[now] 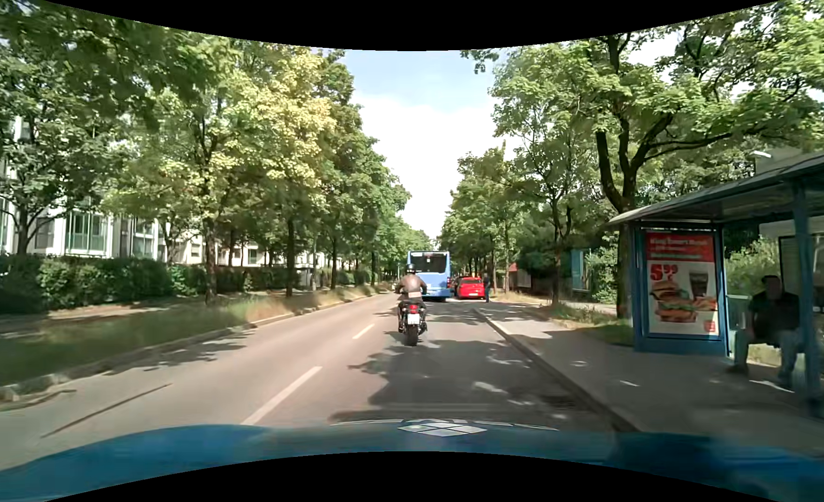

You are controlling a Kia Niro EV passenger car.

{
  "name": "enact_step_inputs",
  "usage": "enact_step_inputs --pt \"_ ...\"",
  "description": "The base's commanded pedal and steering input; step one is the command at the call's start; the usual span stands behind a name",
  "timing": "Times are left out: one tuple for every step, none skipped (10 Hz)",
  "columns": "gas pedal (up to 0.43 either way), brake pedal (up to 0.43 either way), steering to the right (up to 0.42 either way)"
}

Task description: Follow the waypoints while adhering to traffic rules and regulations

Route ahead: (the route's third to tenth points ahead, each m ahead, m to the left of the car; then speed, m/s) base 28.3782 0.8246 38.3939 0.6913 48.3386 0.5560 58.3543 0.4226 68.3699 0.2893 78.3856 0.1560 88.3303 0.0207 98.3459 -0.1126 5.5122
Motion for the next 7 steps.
enact_step_inputs --pt "0.118 0.0 -0.007" --pt "0.118 0.0 -0.006" --pt "0.118 0.0 -0.007" --pt "0.118 0.0 -0.008" --pt "0.118 0.0 -0.008" --pt "0.118 0.0 -0.008" --pt "0.118 0.0 -0.008"
